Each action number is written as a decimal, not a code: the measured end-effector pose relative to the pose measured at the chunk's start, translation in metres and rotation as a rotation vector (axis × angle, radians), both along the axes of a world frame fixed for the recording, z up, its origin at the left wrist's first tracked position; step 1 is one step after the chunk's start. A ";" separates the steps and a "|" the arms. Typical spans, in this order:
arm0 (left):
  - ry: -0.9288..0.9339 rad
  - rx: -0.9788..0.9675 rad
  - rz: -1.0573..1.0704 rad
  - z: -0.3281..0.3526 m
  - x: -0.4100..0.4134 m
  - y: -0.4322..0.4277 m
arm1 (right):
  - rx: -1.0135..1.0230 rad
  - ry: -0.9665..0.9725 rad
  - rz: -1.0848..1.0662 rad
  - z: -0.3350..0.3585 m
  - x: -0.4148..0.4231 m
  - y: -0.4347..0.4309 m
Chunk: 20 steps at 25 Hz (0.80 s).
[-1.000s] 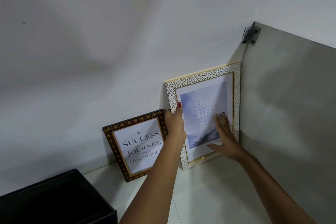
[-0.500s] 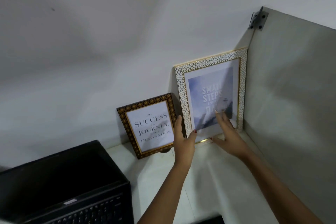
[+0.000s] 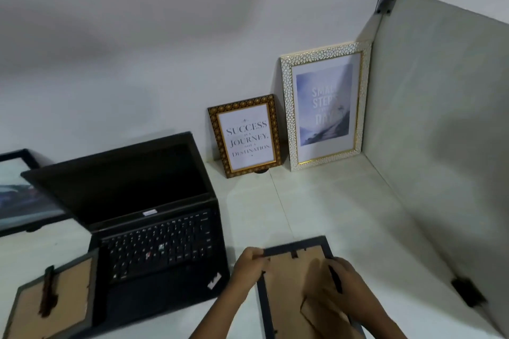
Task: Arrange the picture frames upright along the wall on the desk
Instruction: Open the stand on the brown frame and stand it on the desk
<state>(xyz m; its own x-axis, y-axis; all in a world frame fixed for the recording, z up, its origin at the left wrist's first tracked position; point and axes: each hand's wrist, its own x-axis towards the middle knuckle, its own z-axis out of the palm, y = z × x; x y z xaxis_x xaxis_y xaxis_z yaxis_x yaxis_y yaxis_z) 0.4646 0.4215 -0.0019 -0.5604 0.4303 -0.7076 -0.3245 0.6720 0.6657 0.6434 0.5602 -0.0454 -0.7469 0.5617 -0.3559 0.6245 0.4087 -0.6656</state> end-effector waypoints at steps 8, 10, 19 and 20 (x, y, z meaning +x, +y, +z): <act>-0.234 -0.121 0.156 -0.024 0.069 -0.049 | -0.025 -0.352 -0.450 -0.008 0.022 -0.049; -0.304 -0.047 0.239 -0.007 0.073 -0.051 | -0.100 -0.323 -0.542 -0.003 0.019 -0.051; -0.329 0.164 0.452 0.010 0.059 -0.074 | -0.556 0.297 -0.710 0.044 0.021 -0.070; -0.346 0.230 0.496 0.019 0.056 -0.079 | -0.608 0.361 -0.654 0.056 0.016 -0.074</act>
<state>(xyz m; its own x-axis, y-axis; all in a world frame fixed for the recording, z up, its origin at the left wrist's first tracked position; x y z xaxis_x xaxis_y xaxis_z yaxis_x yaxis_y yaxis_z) 0.5204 0.3425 0.0171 -0.4881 0.3412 -0.8033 -0.7813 0.2394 0.5765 0.6598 0.4860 0.0103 -0.4727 0.7016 -0.5332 0.3220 -0.4256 -0.8456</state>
